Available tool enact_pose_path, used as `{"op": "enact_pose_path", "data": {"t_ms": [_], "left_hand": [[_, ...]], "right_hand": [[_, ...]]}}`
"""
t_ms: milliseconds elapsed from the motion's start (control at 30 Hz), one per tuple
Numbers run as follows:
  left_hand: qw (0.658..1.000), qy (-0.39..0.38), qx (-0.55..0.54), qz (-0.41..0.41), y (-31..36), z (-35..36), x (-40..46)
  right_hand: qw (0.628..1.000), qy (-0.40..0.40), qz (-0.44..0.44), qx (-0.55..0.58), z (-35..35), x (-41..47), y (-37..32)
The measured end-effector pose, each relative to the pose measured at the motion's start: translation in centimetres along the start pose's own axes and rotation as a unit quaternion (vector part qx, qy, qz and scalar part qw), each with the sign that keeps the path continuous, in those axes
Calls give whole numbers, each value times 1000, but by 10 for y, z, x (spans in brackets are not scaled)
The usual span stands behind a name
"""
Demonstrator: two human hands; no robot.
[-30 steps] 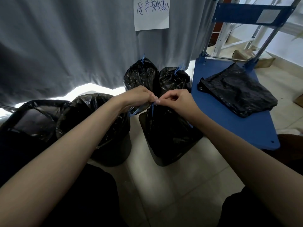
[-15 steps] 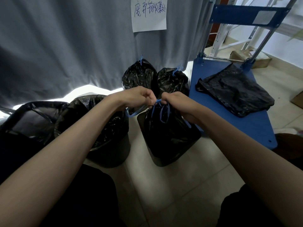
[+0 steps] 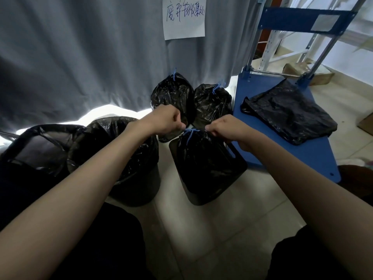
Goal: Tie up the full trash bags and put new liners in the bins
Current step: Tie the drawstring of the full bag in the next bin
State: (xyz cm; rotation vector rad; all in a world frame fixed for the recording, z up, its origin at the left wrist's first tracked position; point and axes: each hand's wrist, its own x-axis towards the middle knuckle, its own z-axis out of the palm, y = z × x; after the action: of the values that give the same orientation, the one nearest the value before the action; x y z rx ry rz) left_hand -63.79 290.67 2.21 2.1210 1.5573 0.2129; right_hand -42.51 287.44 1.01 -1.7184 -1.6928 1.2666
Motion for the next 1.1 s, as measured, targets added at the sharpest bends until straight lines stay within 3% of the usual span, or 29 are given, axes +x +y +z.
{"op": "enact_pose_path", "data": {"t_ms": [300, 433, 500, 633, 833, 1000, 1100], "left_hand": [[985, 10, 167, -51, -13, 25, -3], [985, 41, 166, -5, -16, 20, 0], [987, 34, 157, -4, -15, 11, 1], [980, 13, 195, 26, -9, 2, 1], [961, 15, 268, 68, -7, 1, -5], [962, 57, 256, 80, 1, -12, -11], [960, 82, 246, 101, 12, -20, -14]], "right_hand": [[987, 2, 91, -133, -12, -2, 32], [997, 55, 24, -44, -14, 1, 32], [999, 10, 18, 32, -17, 0, 25], [991, -114, -2, 75, -11, 1, 20], [983, -127, -83, 100, 1, 2, 14], [954, -141, -62, 255, 0, 3, 2], [968, -114, -85, 204, 2, 3, 3]]}}
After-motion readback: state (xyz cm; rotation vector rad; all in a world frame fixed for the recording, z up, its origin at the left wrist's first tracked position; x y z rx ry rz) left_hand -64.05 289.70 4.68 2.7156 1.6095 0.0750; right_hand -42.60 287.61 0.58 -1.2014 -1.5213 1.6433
